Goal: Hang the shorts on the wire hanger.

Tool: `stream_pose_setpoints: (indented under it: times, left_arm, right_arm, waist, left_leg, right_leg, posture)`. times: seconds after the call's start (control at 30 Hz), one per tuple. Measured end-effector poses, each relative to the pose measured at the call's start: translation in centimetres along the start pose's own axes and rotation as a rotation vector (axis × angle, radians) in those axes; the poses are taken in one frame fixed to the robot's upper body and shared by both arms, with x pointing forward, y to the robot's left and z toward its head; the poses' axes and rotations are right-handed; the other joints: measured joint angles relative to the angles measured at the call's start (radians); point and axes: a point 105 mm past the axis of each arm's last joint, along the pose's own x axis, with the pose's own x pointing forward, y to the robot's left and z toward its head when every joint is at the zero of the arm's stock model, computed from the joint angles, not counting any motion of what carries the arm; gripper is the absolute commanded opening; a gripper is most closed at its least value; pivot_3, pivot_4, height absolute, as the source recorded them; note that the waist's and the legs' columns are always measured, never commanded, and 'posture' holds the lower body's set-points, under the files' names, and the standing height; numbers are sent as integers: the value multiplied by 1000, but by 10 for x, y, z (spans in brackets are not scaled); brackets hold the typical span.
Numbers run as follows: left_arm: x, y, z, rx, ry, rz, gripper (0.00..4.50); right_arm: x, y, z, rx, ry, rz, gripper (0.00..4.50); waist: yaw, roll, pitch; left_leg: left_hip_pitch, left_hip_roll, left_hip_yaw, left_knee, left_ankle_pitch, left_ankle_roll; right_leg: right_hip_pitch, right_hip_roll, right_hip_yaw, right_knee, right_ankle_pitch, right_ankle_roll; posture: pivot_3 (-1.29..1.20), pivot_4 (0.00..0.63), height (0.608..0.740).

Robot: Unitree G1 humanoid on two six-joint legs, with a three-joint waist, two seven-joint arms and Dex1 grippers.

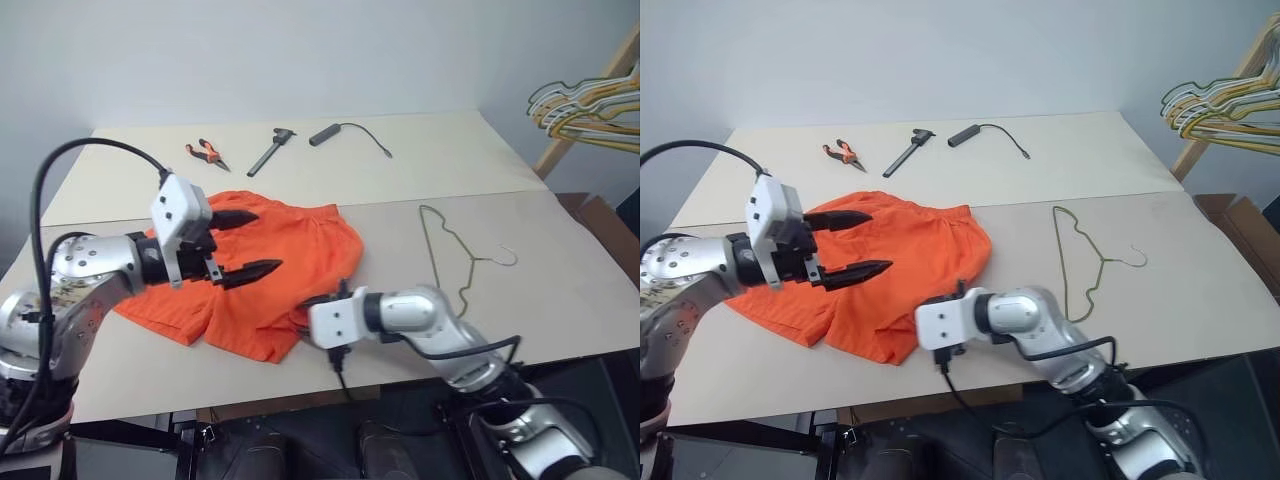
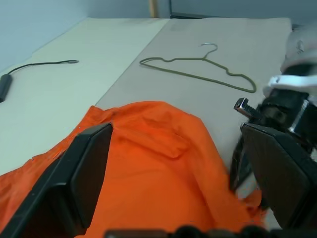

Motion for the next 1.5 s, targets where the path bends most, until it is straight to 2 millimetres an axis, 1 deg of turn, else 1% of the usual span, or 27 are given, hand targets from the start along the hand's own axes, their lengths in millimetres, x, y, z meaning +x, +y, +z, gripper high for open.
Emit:
stream_pose_setpoints:
  times: [0.07, 0.13, 0.27, 0.37, 0.47, 0.5, 0.6, 0.67, 0.73, 0.8, 0.9, 1.0, 1.17, 1.3, 1.37, 1.4, 1.5]
  left_arm:
    - [14, -6, -1, -2, -7, -43, 4500]
    - [26, -13, -2, -4, -3, -82, 4500]
    - [46, -27, -12, -52, 53, -173, 4500]
    - [62, -41, -17, -128, 94, -234, 4500]
    - [78, -51, -27, -190, 204, -240, 4500]
    - [80, -52, -31, -197, 236, -235, 4500]
    - [87, -55, -53, -226, 378, -194, 4500]
    - [91, -59, -69, -256, 466, -181, 4500]
    - [93, -65, -80, -282, 532, -185, 4500]
    - [96, -71, -88, -290, 578, -184, 4500]
    - [103, -76, -90, -297, 595, -180, 4500]
    - [105, -76, -92, -286, 610, -165, 3875]
    - [103, -73, -95, -264, 630, -144, 2359]
    - [99, -68, -98, -254, 643, -133, 1028]
    - [94, -65, -100, -246, 651, -125, 280]
    - [92, -64, -101, -241, 652, -127, 19]
    - [86, -64, -103, -220, 655, -140, 19]
  right_arm:
    - [-20, 5, -5, 17, 17, 30, 3841]
    - [-39, 7, -6, 15, 29, 63, 4476]
    - [-67, 13, -6, 23, 45, 108, 4476]
    - [-81, 15, -9, 41, 67, 123, 4476]
    - [-92, 14, -14, 53, 97, 113, 4476]
    - [-94, 14, -15, 55, 104, 113, 4476]
    - [-97, 15, -18, 67, 116, 102, 4476]
    - [-98, 15, -19, 76, 116, 88, 4476]
    - [-98, 15, -18, 80, 110, 86, 4476]
    - [-99, 15, -19, 83, 115, 81, 4476]
    - [-102, 14, -20, 82, 124, 63, 4476]
    - [-104, 13, -20, 80, 129, 56, 4500]
    - [-106, 15, -21, 93, 130, 45, 4500]
    - [-106, 15, -21, 92, 130, 40, 4500]
    - [-106, 15, -21, 94, 132, 34, 4500]
    - [-106, 14, -21, 94, 132, 31, 4500]
    - [-106, 15, -22, 99, 133, 24, 4500]
  waist:
    - [-1, 0, 0]
    - [-6, 0, 0]
    - [-26, 0, 0]
    - [-32, -1, 0]
    - [-35, -1, 0]
    - [-37, -1, 0]
    - [-44, -1, -1]
    - [-46, -1, -1]
    - [-51, -1, -1]
    - [-53, -1, -1]
    - [-53, -1, -1]
    - [-53, 0, -1]
    - [-55, 1, -4]
    - [-55, 1, -4]
    - [-56, 1, -4]
    - [-57, 1, -4]
    - [-57, 1, -4]
  left_leg:
    - [0, 1, 0, 0, 0, 0]
    - [1, 2, 1, 0, 0, 0]
    - [1, 2, 2, 1, 0, 0]
    - [0, 2, 2, 2, 0, 1]
    - [0, 2, 3, 3, -1, 1]
    - [1, 2, 3, 3, -1, 1]
    - [1, 2, 3, 3, -1, 1]
    - [1, 2, 3, 3, -1, 1]
    - [0, 2, 3, 3, -1, 1]
    - [0, 2, 3, 3, -1, 1]
    - [0, 2, 3, 3, -1, 1]
    - [1, 2, 3, 3, -1, 1]
    - [1, 2, 3, 3, -1, 1]
    - [1, 2, 3, 3, -1, 1]
    - [1, 2, 3, 3, -1, 1]
    - [1, 2, 3, 3, -1, 1]
    - [1, 2, 3, 3, -1, 1]
  right_leg:
    - [0, 0, 0, -1, 0, 0]
    - [1, 1, 0, 0, 0, 0]
    - [1, 2, 1, 0, 0, 0]
    - [1, 2, 1, 0, 0, 0]
    - [2, 1, 2, 1, 0, 1]
    - [1, 1, 2, 1, 0, 1]
    - [2, 2, 2, 1, 0, 1]
    - [2, 2, 2, 1, 0, 1]
    - [1, 1, 2, 1, 0, 1]
    - [1, 1, 3, 1, 0, 1]
    - [2, 1, 3, 1, 0, 1]
    - [3, 1, 3, 1, -1, 1]
    - [2, 1, 3, 1, -1, 1]
    - [2, 1, 3, 1, -1, 1]
    - [2, 1, 3, 1, -1, 1]
    - [2, 1, 3, 1, -1, 1]
    - [2, 1, 3, 1, -1, 1]
  posture:
    - [-154, 81, 740]
    - [-160, 80, 740]
    - [-181, 82, 740]
    - [-192, 85, 740]
    - [-201, 86, 740]
    - [-202, 86, 740]
    - [-209, 85, 740]
    - [-215, 86, 740]
    - [-222, 88, 740]
    - [-224, 89, 740]
    - [-226, 89, 740]
    - [-229, 91, 740]
    - [-229, 93, 740]
    - [-226, 95, 740]
    - [-225, 95, 740]
    - [-225, 97, 740]
    - [-225, 97, 740]
